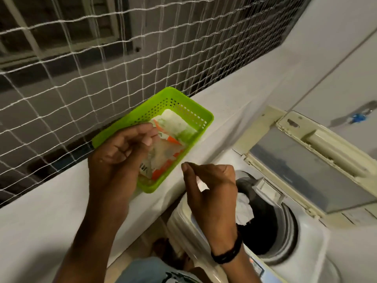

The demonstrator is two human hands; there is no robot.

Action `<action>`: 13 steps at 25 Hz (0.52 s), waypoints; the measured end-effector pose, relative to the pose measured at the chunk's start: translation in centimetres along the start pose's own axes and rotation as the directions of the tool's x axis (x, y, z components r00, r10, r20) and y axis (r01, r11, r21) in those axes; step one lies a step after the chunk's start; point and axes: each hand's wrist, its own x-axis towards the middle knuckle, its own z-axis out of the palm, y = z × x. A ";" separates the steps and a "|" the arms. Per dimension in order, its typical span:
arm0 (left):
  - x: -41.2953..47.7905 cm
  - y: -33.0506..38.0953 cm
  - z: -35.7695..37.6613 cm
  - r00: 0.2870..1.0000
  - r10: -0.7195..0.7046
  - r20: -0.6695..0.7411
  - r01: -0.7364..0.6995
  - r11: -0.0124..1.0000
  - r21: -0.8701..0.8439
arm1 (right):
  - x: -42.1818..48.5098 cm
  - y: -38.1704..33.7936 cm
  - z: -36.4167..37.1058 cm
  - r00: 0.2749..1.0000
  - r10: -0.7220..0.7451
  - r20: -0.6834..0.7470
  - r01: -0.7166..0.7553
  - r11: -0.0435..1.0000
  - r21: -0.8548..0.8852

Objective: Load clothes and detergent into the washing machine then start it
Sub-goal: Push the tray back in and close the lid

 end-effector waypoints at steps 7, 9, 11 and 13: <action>-4.1 -3.3 9.5 0.915 -0.162 0.371 0.152 0.987 0.054 | -4.5 13.4 -5.4 0.888 0.459 -0.011 -0.445 0.867 0.225; -5.4 -8.0 12.7 0.824 -0.346 0.447 0.291 0.938 0.190 | -6.9 19.4 -6.9 0.799 0.600 0.032 -0.582 0.760 0.288; -7.0 -13.4 15.5 0.724 -0.543 0.425 0.445 0.839 0.314 | -9.5 24.6 -7.9 0.679 0.730 0.077 -0.700 0.614 0.365; -9.0 -18.4 18.2 0.622 -0.690 0.370 0.574 0.724 0.383 | -12.0 28.5 -9.1 0.510 0.850 0.132 -0.785 0.397 0.476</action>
